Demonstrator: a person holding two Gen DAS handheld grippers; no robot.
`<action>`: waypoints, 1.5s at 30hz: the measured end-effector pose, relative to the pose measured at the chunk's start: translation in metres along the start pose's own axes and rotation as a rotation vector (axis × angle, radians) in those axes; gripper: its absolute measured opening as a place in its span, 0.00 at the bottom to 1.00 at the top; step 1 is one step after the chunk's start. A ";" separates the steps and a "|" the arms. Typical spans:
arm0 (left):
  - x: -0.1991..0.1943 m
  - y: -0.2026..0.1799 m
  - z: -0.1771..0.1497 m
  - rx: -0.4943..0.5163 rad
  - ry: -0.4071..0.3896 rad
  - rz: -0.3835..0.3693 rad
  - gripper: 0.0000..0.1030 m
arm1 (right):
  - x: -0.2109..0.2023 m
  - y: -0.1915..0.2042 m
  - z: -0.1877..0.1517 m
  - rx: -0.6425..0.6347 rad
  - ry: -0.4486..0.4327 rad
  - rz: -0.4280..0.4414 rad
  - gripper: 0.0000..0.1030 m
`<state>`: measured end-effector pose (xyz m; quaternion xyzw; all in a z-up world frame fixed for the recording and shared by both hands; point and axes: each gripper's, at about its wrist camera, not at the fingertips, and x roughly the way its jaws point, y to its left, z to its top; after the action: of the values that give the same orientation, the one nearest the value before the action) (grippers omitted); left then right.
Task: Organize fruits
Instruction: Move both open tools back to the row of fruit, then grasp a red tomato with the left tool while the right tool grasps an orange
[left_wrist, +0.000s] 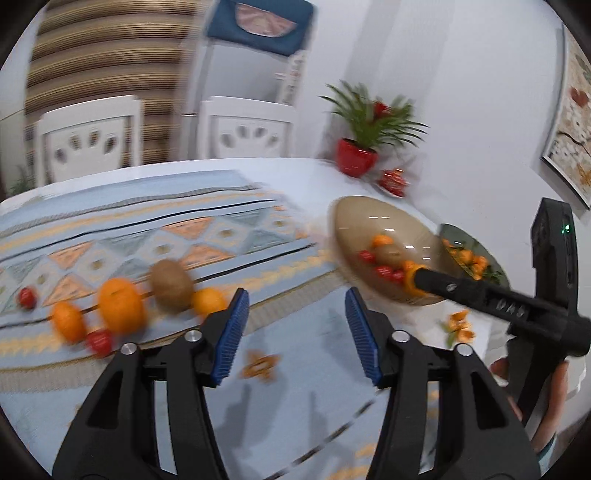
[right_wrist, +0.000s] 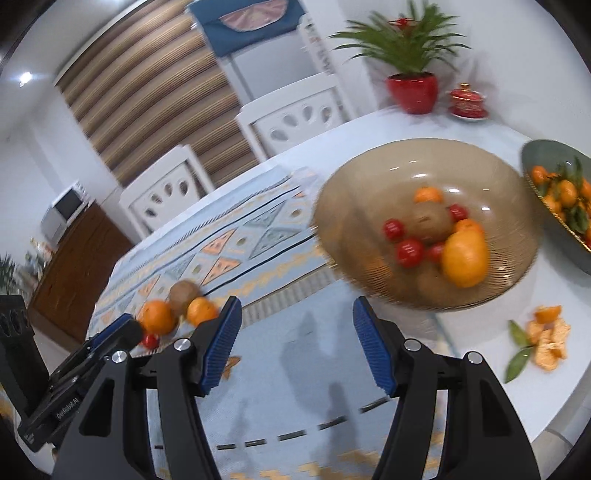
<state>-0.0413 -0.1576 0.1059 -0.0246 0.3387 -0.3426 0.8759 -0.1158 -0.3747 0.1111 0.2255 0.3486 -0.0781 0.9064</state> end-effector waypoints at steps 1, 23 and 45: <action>-0.009 0.019 -0.006 -0.026 -0.003 0.028 0.56 | 0.004 0.007 -0.002 -0.015 0.009 0.001 0.61; -0.031 0.271 -0.012 -0.437 0.077 0.335 0.54 | 0.130 0.138 -0.043 -0.336 0.168 0.027 0.60; 0.022 0.260 -0.013 -0.259 0.085 0.468 0.27 | 0.169 0.136 -0.047 -0.348 0.166 -0.011 0.44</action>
<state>0.1138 0.0300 0.0115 -0.0429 0.4128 -0.0856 0.9058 0.0233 -0.2299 0.0157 0.0689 0.4319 -0.0028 0.8993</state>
